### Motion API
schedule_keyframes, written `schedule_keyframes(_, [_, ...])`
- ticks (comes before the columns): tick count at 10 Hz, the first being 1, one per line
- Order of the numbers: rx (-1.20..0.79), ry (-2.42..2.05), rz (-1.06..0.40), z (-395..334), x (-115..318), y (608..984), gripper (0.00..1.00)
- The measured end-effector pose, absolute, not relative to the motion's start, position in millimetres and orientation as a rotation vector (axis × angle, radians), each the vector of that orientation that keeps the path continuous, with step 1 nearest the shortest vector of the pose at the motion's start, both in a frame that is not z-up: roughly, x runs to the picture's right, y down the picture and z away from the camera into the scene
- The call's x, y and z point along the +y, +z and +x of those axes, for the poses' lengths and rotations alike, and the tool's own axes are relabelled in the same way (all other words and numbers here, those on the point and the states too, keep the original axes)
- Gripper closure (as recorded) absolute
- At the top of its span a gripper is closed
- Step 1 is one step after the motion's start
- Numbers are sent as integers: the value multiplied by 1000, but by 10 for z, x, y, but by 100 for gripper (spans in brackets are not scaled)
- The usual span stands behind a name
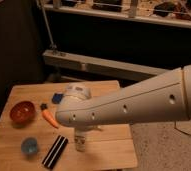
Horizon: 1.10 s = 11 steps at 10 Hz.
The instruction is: Knock the bottle over
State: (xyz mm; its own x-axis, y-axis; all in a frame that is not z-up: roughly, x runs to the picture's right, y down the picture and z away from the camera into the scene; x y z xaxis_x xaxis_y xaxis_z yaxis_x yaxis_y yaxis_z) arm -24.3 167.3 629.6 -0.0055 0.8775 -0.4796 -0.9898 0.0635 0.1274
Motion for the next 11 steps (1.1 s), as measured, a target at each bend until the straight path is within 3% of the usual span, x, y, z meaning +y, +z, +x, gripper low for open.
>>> schedule_keyframes(11, [498, 1503, -283, -282, 1637, 6338, 35])
